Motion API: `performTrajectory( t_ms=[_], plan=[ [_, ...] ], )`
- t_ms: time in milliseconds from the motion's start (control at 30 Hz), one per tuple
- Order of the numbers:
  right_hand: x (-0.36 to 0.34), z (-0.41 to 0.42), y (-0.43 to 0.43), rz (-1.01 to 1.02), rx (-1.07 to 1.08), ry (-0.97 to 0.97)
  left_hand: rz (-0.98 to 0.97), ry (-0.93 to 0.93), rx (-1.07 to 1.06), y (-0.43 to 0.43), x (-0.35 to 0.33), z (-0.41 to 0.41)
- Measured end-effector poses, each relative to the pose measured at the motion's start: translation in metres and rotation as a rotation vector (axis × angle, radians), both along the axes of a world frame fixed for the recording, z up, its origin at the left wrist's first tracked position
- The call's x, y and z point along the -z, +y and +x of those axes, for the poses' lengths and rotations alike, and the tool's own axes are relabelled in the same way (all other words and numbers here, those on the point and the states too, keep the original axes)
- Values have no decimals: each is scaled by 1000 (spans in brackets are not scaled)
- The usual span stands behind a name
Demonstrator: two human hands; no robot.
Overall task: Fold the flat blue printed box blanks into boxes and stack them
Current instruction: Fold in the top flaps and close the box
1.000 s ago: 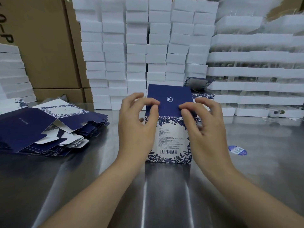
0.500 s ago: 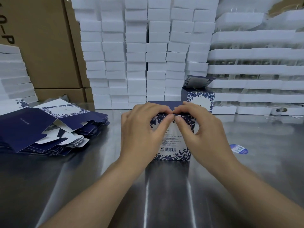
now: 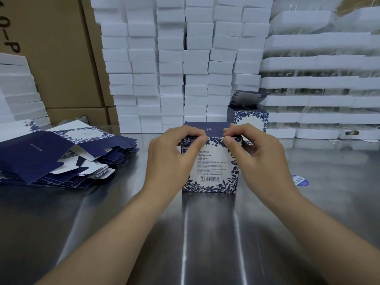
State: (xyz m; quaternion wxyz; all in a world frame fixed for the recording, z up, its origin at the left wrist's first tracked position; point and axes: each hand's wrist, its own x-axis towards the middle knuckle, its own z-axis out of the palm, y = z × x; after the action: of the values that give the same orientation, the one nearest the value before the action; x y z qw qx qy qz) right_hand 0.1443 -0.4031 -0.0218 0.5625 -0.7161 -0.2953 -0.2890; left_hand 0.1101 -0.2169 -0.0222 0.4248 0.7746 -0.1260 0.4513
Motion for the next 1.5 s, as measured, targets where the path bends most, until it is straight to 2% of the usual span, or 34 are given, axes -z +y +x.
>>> performTrajectory(
  t_ms=[133, 267, 467, 633, 767, 933, 1200, 1300, 1500],
  plan=[
    [1, 4, -2, 54, -29, 31, -65, 22, 54, 2, -1, 2],
    [3, 7, -7, 74, -16, 39, -230, 82, 153, 17, 4, 6],
    [1, 8, -8, 66, 11, 84, -266, 109, 133, 20, 7, 9],
    [2, 7, -11, 132, -82, 171, -176, 127, 162, 18, 9, 8],
    [3, 9, -10, 81, -86, 164, -95, 183, 138, 13, 7, 7],
    [2, 11, -8, 49, -44, 154, -225, 169, 213, 7, 3, 4],
    [-1, -1, -6, 73, 28, 20, -230, 27, 129, -3, 1, 2],
    [4, 0, -5, 71, -21, 67, -204, 84, 133, -3, 5, 2],
    [17, 8, -5, -202, 69, 83, -23, 215, 111, -2, 14, 4]
  ],
)
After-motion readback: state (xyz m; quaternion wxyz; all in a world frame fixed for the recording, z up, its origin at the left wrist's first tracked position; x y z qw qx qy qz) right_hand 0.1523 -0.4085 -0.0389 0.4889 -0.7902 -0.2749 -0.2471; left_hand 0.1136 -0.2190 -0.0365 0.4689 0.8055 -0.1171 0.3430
